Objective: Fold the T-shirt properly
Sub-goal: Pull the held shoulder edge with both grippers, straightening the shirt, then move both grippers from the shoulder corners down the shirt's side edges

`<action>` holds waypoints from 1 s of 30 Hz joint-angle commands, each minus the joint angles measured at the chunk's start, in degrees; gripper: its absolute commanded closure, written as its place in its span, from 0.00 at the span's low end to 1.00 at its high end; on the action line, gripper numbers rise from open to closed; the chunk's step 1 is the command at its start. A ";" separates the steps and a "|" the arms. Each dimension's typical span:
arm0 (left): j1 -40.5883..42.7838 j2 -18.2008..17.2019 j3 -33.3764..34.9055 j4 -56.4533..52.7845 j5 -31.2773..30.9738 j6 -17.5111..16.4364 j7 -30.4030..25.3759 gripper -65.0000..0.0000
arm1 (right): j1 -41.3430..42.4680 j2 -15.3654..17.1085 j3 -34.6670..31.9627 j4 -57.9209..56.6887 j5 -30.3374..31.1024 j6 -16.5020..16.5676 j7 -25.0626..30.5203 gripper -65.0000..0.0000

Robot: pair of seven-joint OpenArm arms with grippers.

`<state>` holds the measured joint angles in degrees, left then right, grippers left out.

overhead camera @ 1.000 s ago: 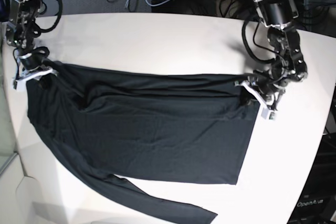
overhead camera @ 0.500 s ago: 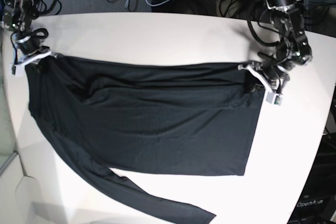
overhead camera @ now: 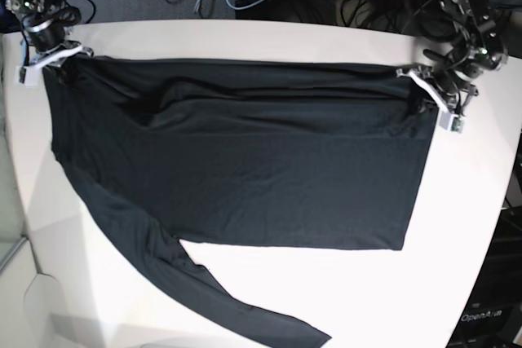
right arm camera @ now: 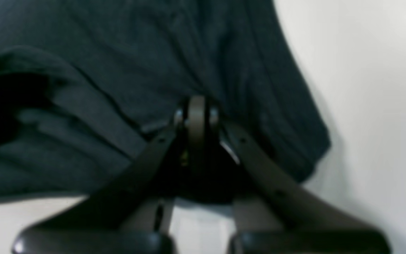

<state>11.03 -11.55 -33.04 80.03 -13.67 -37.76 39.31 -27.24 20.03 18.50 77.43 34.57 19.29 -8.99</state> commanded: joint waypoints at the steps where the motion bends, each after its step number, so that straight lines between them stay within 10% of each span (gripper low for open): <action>1: 1.41 -0.54 -0.24 -0.16 3.96 1.14 4.43 1.00 | -2.07 0.14 -0.35 -0.64 -2.79 -1.84 -5.91 1.00; 30: 7.57 -0.45 -0.33 7.58 3.96 1.14 4.78 1.00 | -8.32 -0.21 -0.17 -0.02 -2.79 -1.84 3.50 1.00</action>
<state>18.17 -11.42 -33.17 87.48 -12.51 -37.34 41.06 -34.81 19.33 18.37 77.91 34.28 19.33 0.32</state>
